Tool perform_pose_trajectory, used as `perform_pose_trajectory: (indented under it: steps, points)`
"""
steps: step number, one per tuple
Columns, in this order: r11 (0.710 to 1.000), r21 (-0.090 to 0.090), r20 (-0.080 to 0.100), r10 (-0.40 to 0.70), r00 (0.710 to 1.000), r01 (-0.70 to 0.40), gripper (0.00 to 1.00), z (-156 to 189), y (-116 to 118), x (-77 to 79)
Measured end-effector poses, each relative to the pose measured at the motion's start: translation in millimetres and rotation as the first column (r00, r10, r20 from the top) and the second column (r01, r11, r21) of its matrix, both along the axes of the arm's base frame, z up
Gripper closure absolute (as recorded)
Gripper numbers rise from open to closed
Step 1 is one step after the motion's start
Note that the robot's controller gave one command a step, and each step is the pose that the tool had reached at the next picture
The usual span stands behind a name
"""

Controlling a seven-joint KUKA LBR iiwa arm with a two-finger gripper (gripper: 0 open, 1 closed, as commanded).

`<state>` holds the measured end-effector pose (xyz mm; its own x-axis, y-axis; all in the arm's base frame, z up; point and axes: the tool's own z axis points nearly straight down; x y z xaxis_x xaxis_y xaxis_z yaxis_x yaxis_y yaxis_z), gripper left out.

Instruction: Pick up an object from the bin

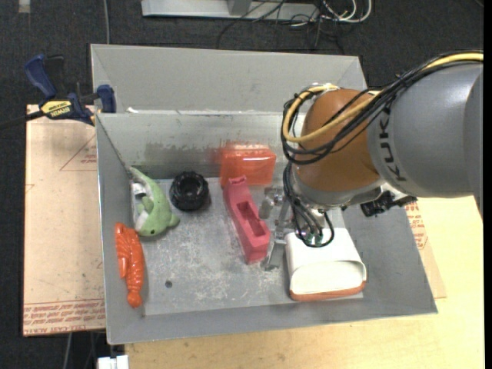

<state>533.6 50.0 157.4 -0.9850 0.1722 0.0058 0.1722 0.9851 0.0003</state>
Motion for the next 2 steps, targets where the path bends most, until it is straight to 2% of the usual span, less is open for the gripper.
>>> perform_pose_trajectory:
  steps: [1, 2]
  points:
    - [0.917, -0.004, 0.018, 0.399, 0.917, -0.399, 1.0, -82.9, 24.6, 39.3]
    - [0.917, -0.003, 0.018, 0.399, 0.917, -0.399, 1.0, -82.9, 24.5, 39.3]
